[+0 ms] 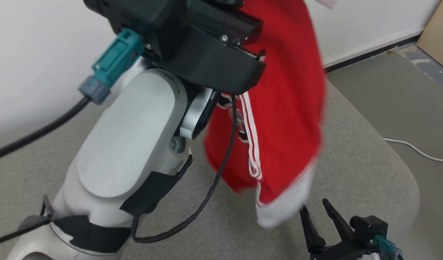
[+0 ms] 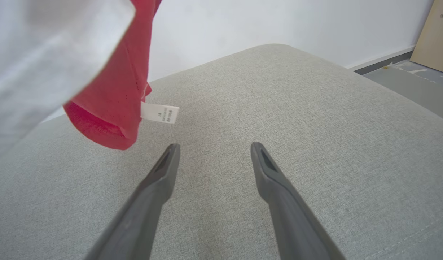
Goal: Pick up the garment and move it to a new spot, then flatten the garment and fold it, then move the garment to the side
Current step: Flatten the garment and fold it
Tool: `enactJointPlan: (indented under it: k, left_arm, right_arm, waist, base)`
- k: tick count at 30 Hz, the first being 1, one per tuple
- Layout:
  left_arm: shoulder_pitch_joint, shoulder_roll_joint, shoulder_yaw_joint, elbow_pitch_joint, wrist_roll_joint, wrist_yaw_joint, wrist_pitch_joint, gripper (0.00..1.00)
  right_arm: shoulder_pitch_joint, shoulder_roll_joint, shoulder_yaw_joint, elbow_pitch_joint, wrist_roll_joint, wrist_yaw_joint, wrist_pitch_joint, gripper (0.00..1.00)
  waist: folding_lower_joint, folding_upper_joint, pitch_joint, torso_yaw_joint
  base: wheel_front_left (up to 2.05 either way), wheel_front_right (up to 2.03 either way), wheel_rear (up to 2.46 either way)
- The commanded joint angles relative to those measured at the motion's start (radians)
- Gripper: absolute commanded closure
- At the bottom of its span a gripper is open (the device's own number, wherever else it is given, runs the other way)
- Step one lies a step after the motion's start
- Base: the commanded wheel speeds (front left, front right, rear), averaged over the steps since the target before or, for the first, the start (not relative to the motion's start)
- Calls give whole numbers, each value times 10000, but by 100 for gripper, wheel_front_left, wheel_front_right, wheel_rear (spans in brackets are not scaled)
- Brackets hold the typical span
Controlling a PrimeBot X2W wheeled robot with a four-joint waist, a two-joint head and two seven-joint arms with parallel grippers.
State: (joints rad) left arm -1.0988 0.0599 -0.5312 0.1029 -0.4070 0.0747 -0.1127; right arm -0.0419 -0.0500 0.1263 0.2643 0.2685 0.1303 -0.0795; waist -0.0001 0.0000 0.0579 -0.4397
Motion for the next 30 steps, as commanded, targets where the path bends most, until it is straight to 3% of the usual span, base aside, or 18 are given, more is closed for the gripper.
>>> enactJointPlan:
  k: [1, 7, 15, 17, 23, 30]
  left_arm:
    - [-143, -60, 74, -163, -232, 204, 62, 100]
    - [484, 195, 220, 494, -469, 664, 432, 100]
    - [1785, 971, 310, 3878, -412, 1004, 566, 100]
    - [2011, 1003, 375, 4765, -558, 974, 502, 0]
    - [2502, 992, 621, 6853, -970, 851, 192, 0]
    - [3492, 929, 1040, 8042, -1786, 434, 0, 0]
  right_arm:
    - [11, -5, 7, -7, 80, 10, -30, 0]
    - [-29, -8, 69, -44, 142, 10, -13, 0]
    - [-241, -4, 268, -10, 130, 10, -21, 0]
    - [-343, -5, 327, 5, 140, 10, -27, 0]
    - [-346, -4, 424, 114, 154, 10, -65, 0]
    - [-182, -7, 389, 80, 34, 10, 29, 0]
  waist:
    - [1, 0, -75, 155]
    - [1, 0, 25, 429]
    - [1, 0, 415, 677]
    - [1, 0, 495, 685]
    - [1, 0, 610, 826]
    - [1, 0, 426, 1366]
  base:
    - [0, 0, 0]
    - [0, 0, 0]
    - [0, 0, 0]
    - [0, 0, 0]
    - [0, 0, 0]
    - [0, 0, 0]
